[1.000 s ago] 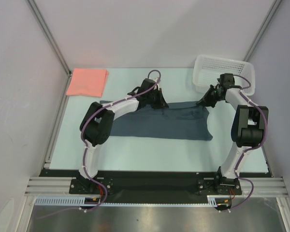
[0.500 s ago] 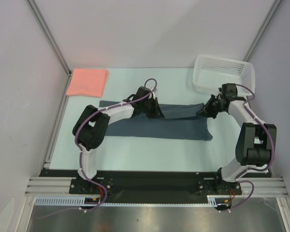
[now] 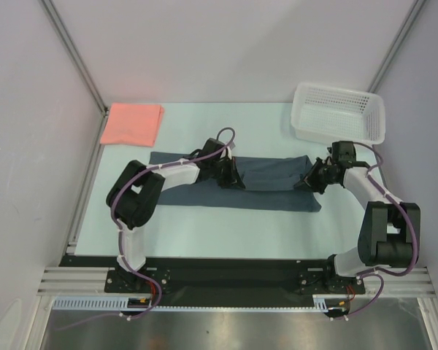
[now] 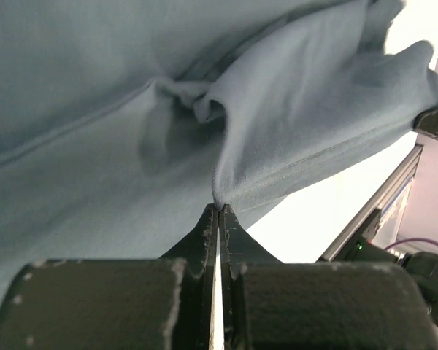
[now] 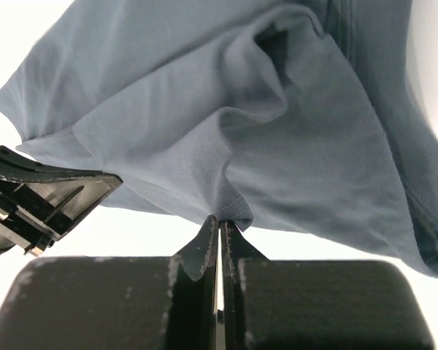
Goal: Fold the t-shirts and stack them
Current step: Fold the tshirt
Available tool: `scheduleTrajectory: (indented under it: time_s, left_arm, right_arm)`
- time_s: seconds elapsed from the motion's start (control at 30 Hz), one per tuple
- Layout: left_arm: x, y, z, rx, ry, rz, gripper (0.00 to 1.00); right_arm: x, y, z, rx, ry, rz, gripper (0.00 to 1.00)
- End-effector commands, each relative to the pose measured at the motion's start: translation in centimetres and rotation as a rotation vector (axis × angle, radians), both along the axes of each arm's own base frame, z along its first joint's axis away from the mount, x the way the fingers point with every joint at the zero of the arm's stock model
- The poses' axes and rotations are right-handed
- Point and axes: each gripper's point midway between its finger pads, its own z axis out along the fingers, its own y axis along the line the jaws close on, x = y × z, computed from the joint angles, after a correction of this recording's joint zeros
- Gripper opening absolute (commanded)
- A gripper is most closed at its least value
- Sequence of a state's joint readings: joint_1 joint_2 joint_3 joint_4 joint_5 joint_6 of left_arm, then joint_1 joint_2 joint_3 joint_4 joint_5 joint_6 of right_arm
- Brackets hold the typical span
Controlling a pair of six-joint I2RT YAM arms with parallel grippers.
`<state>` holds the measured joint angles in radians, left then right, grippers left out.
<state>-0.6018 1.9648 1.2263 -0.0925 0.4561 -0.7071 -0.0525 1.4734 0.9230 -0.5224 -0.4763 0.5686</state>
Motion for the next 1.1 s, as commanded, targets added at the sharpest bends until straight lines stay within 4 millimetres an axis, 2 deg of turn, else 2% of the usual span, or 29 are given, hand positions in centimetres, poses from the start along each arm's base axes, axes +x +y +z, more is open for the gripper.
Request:
scheduleTrajectory:
  time_s: [0.0, 0.13, 0.2, 0.23, 0.27, 0.3, 0.33, 0.37, 0.43, 0.47, 0.53, 0.57, 0.6, 0.63, 0.67, 0.7, 0.73, 0.87, 0.93, 0.97, 1.03, 1.07]
  left_arm:
    - [-0.6, 0.4, 2.2, -0.033, -0.033, -0.026, 0.00]
    - [-1.1, 0.8, 1.9, -0.014, -0.023, -0.033, 0.00]
    - [-1.0, 1.0, 1.9, 0.004, -0.029, -0.035, 0.05]
    - [-0.8, 1.2, 1.9, 0.022, -0.032, -0.031, 0.10]
    - [-0.7, 1.3, 2.0, 0.040, -0.045, -0.037, 0.27]
    - [-0.6, 1.5, 2.2, 0.049, -0.056, -0.042, 0.32]
    - [-0.1, 1.6, 2.9, 0.064, -0.079, -0.040, 0.37]
    - [0.2, 1.8, 3.5, 0.086, -0.112, -0.052, 0.46]
    - [0.7, 2.3, 4.8, 0.125, -0.145, -0.052, 0.55]
    - [1.3, 3.0, 5.4, 0.160, -0.184, -0.041, 0.63]
    - [1.9, 3.2, 6.6, 0.172, -0.213, -0.030, 0.64]
    - [1.9, 3.0, 6.9, 0.163, -0.223, -0.038, 0.63]
    - [2.0, 2.7, 7.0, 0.155, -0.224, -0.042, 0.63]
    - [2.6, 2.3, 7.5, 0.136, -0.245, -0.041, 0.61]
    - [2.9, 1.9, 7.4, 0.124, -0.249, -0.047, 0.60]
    - [2.8, 1.6, 6.1, 0.128, -0.212, -0.063, 0.60]
    - [3.4, 1.2, 6.6, 0.120, -0.214, -0.069, 0.60]
    - [3.8, 0.9, 5.6, 0.136, -0.211, -0.106, 0.63]
    - [3.1, 1.1, 5.0, 0.146, -0.177, -0.134, 0.63]
    - [2.8, 1.2, 5.1, 0.143, -0.189, -0.155, 0.62]
    - [1.5, 1.2, 4.6, 0.094, -0.186, -0.207, 0.62]
    - [1.2, 1.3, 5.0, 0.079, -0.218, -0.236, 0.61]
  right_arm:
    - [-0.2, -0.2, 0.2, -0.019, -0.029, -0.018, 0.02]
    - [-1.3, 0.1, -0.9, -0.024, 0.009, -0.017, 0.04]
    - [-2.2, 0.3, -1.7, -0.027, 0.046, -0.013, 0.09]
    - [-2.4, 0.4, -1.8, -0.027, 0.058, -0.011, 0.26]
    - [-2.8, 0.3, -1.8, -0.030, 0.072, -0.008, 0.34]
    - [-2.7, 0.1, -1.6, -0.043, 0.063, -0.005, 0.47]
    - [-2.6, -0.3, -1.4, -0.067, 0.049, 0.008, 0.52]
    - [-2.5, -0.9, -1.0, -0.100, 0.037, 0.007, 0.55]
    - [-1.0, -2.1, 0.5, -0.160, -0.020, 0.008, 0.57]
    - [-0.5, -2.7, 0.8, -0.205, -0.044, 0.024, 0.57]
    - [0.8, -3.1, 1.1, -0.209, -0.054, 0.025, 0.56]
    - [2.1, -2.8, 2.1, -0.189, -0.092, 0.026, 0.55]
    - [2.7, -2.5, 1.4, -0.170, -0.069, 0.032, 0.54]
    - [3.3, -2.1, 1.6, -0.156, -0.074, 0.034, 0.53]
    - [4.2, -1.7, 2.0, -0.135, -0.094, 0.043, 0.53]
    - [4.4, -1.5, 1.2, -0.126, -0.064, 0.044, 0.53]
    - [4.4, -1.4, 1.0, -0.126, -0.047, 0.046, 0.54]
    - [4.0, -1.2, 1.0, -0.114, -0.042, 0.081, 0.60]
    - [2.9, -1.0, 0.7, -0.112, -0.033, 0.097, 0.64]
    - [2.4, -0.5, 1.3, -0.092, -0.059, 0.118, 0.64]
    - [0.9, -0.2, 0.5, -0.098, -0.079, 0.163, 0.65]
    - [0.5, 0.0, 1.2, -0.094, -0.118, 0.175, 0.65]
